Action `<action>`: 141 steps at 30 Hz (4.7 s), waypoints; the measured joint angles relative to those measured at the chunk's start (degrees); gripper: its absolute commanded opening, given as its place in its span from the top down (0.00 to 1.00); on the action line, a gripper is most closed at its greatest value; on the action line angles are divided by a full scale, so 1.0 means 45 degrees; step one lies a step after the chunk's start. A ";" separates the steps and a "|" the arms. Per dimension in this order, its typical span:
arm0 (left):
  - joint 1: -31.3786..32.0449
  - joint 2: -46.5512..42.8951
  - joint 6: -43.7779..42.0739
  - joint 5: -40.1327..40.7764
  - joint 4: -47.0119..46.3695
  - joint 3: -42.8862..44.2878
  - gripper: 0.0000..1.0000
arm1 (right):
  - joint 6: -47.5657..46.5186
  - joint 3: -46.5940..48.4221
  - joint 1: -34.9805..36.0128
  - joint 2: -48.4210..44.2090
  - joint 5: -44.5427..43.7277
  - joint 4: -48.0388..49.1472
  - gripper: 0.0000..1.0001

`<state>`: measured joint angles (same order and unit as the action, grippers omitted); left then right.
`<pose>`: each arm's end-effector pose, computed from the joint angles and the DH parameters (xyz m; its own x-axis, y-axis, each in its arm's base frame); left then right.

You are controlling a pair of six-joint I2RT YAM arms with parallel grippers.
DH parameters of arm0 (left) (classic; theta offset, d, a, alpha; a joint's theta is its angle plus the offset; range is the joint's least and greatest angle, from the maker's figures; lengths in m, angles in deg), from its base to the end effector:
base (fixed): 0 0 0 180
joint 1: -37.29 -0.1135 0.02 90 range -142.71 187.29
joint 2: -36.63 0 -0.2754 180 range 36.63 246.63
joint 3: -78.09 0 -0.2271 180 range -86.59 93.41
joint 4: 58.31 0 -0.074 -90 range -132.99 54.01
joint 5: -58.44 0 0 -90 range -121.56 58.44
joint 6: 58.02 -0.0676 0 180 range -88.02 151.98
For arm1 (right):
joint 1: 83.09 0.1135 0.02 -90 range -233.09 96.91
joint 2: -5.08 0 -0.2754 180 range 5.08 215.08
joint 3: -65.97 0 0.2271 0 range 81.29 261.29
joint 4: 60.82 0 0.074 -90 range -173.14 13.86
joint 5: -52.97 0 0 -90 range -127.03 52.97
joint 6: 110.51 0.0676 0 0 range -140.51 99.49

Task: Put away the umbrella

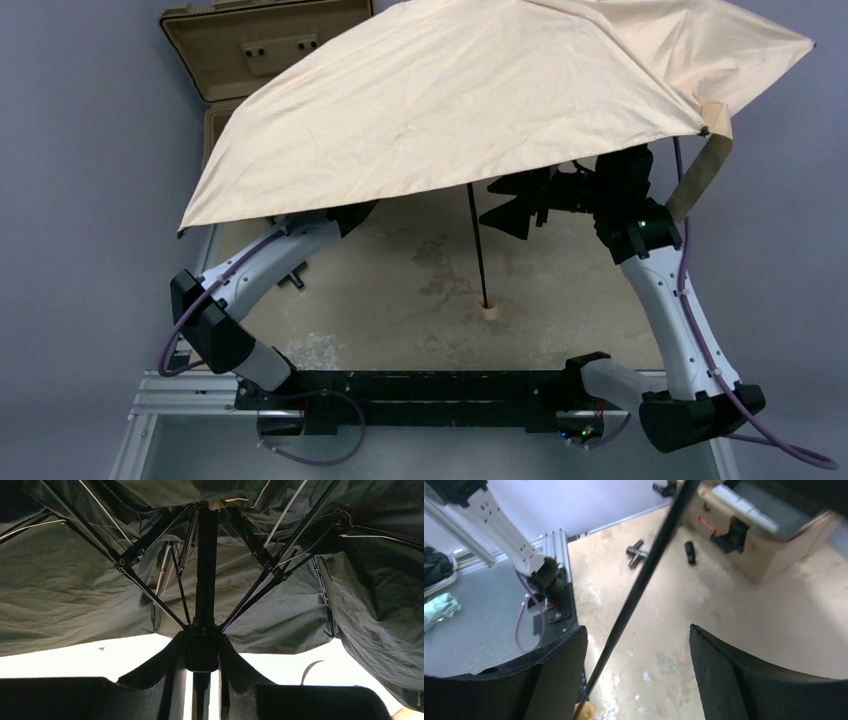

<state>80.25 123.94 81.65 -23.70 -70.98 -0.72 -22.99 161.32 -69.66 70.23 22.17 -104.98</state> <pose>0.2651 -0.2342 0.5061 -0.2347 -0.8133 -0.5323 0.6283 0.2909 -0.7215 0.1868 0.1043 0.4514 -0.1942 -0.0692 -0.9785 -0.9390 0.3017 0.1650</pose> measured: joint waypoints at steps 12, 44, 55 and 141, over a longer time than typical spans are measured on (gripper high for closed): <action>-0.0189 0.1277 -0.0359 0.0374 0.0121 0.4469 1.00 | 0.2147 -0.4872 0.0000 -0.1933 0.0559 0.3143 0.95; 0.1054 0.1137 0.1739 -0.4439 -0.1229 -0.0797 1.00 | 0.5144 0.0675 -0.0476 0.1855 0.0544 0.3172 1.00; 0.1151 -0.0151 0.1530 -0.5119 -0.0568 -0.2642 0.36 | 0.3371 -0.0024 -0.1277 0.1297 -0.0131 0.1991 1.00; 0.3779 -1.1006 -0.7796 -0.1496 1.3352 -0.9088 0.11 | -1.2390 -0.3959 -0.0787 0.7815 -0.7028 -0.3585 0.74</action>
<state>97.26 74.41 46.57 -30.43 -10.89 -41.61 -78.75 143.51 -73.20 105.39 -9.46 -121.11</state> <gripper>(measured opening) 0.883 0.114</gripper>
